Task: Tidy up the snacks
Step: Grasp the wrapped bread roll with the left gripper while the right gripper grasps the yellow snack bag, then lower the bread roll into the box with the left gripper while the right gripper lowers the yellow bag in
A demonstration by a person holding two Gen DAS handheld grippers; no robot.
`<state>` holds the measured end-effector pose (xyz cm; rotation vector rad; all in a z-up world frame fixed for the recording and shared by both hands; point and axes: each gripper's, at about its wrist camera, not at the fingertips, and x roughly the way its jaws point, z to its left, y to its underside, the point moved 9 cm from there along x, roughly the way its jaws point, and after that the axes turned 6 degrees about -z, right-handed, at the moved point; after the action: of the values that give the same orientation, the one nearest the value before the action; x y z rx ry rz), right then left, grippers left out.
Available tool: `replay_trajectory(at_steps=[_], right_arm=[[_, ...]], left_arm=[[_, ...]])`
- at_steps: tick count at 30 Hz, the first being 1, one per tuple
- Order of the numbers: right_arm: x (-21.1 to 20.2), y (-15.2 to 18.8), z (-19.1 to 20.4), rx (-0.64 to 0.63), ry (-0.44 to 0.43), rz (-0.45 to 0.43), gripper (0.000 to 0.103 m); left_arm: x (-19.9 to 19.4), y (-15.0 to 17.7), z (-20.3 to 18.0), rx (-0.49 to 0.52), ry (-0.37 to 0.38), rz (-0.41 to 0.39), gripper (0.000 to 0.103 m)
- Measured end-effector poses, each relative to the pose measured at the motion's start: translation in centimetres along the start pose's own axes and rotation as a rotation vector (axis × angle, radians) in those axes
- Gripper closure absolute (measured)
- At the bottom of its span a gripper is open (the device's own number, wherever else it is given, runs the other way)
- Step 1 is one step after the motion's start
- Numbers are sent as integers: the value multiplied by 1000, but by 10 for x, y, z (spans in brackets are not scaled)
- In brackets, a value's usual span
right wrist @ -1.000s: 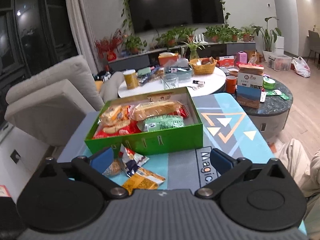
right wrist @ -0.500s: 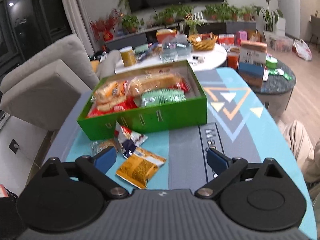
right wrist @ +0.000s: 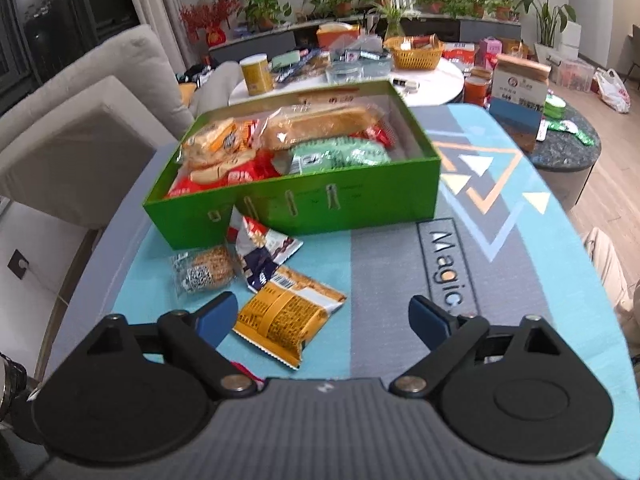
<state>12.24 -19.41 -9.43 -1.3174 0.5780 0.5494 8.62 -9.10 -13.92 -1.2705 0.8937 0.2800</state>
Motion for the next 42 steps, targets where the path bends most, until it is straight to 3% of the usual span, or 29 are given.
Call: replay_trajectory(at_steps=[11,25,35,42], right_arm=[[38,3,16,34,60,74,52],[60,11,20,68,108,118,52],[38,17,7,77,17,103,54],[23,10,-5,67,7,62,55]], left_arm=[[-17,-19,46,-48,-72,-73,67],[-13,-23,61,-74,-90,-65,67],[-15,-26,59,-85,-92,-67,67],[-22,-38,55,-81,-92,-94,67]])
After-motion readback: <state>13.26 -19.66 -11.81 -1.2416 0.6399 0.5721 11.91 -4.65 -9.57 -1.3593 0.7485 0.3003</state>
